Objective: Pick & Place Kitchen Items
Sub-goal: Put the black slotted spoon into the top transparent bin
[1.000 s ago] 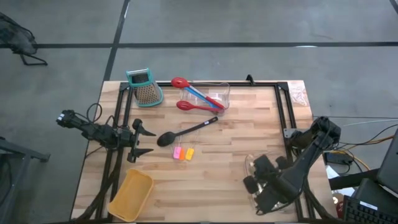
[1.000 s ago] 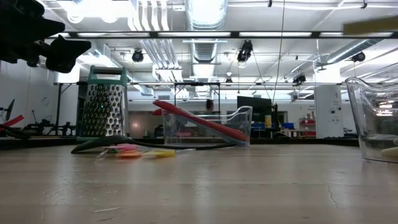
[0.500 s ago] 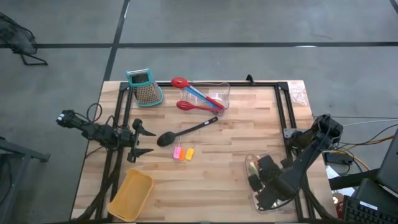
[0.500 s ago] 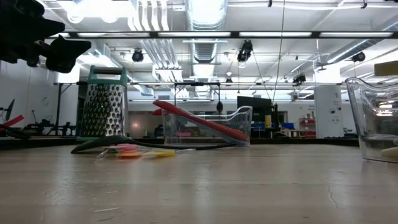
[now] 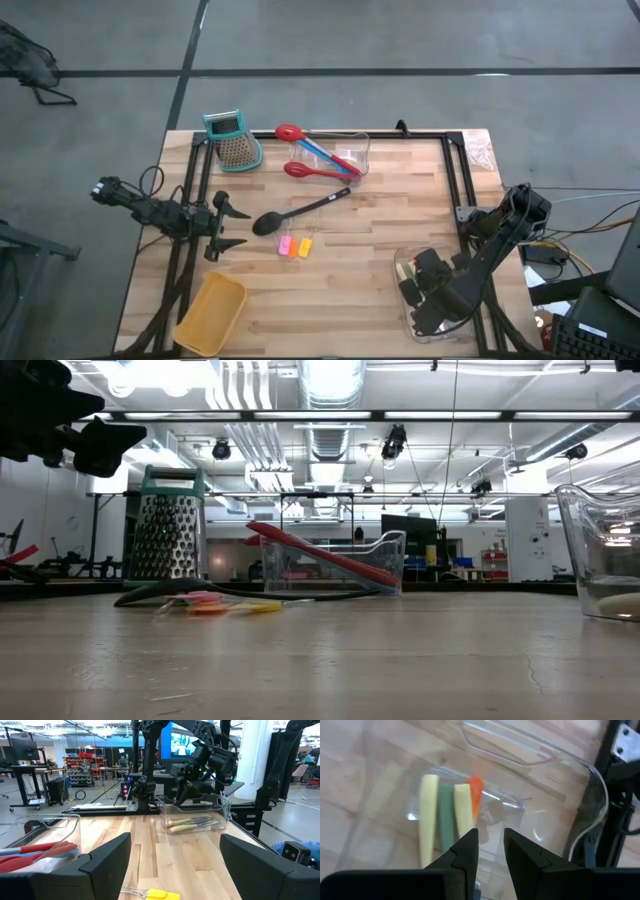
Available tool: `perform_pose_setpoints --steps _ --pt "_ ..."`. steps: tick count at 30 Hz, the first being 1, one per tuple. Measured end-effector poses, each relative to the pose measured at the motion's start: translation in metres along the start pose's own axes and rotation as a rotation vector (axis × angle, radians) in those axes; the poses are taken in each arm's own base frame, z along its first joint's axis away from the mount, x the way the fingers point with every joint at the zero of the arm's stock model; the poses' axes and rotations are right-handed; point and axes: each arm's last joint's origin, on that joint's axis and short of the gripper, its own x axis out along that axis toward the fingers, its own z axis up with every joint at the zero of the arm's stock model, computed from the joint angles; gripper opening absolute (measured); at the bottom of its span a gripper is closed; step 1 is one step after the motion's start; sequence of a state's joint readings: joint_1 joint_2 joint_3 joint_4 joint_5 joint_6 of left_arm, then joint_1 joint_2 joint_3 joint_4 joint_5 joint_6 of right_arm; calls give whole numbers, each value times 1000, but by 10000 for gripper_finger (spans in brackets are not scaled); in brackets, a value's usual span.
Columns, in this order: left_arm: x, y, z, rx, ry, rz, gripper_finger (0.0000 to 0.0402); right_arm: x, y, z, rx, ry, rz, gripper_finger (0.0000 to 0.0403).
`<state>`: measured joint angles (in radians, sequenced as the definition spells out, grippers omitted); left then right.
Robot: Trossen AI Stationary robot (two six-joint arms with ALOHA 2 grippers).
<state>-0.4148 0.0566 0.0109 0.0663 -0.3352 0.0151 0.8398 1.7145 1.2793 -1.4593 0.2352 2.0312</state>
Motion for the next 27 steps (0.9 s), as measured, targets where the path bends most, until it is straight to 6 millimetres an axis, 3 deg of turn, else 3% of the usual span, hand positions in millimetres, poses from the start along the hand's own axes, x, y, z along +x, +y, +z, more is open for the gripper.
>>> perform_pose_setpoints --steps 8,18,22,27 --pt "0 0 0 24 0 1 312 -32 14 14 -115 -260 245 18" --pt "0 0 0 1 0 0 312 -58 30 49 -378 -588 648 8" --pt "0 0 2 25 -18 3 312 -52 24 63 -456 -675 794 8" --pt "0 0 4 86 -40 8 312 -26 5 74 -581 -754 1038 8"
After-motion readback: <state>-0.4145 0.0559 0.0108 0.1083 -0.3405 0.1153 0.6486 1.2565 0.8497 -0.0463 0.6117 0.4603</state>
